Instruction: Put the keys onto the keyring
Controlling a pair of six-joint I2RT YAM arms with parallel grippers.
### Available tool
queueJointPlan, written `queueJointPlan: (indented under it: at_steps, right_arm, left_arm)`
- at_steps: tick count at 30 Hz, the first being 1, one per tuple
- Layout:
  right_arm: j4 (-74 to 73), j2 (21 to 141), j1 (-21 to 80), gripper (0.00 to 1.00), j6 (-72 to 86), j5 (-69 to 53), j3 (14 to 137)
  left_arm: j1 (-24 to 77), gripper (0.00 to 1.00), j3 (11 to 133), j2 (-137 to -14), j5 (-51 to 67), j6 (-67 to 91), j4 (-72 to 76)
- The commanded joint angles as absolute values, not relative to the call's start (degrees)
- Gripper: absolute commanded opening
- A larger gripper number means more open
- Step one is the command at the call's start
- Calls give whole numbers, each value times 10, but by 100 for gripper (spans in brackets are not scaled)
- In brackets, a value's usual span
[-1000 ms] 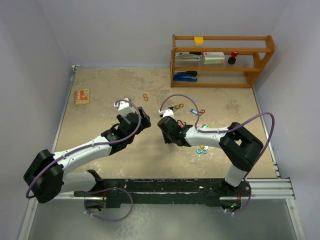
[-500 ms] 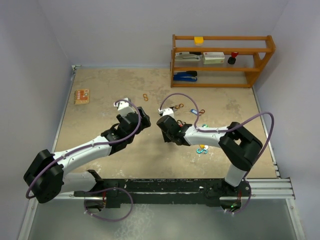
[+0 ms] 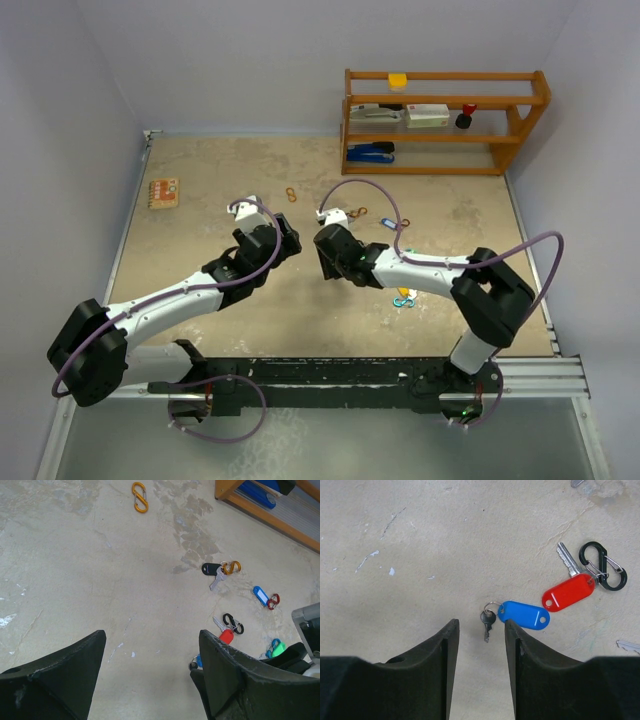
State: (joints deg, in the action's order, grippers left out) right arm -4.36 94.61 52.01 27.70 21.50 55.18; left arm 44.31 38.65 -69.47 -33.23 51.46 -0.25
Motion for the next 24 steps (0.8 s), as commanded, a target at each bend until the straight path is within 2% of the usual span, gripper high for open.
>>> queueJointPlan:
  at_steps: [1,12,24]
  right_arm:
    - [-84,968,520,46,300,225,598]
    - [-162,1037,521,47,357,293,666]
    - [-194,1061,521,46,382,283,680]
  left_arm:
    - [440,72,389,-683,-340,511,8]
    - [439,73,389,-682,-339,510,7]
    - [436,73,388,-683,-337,510,8]
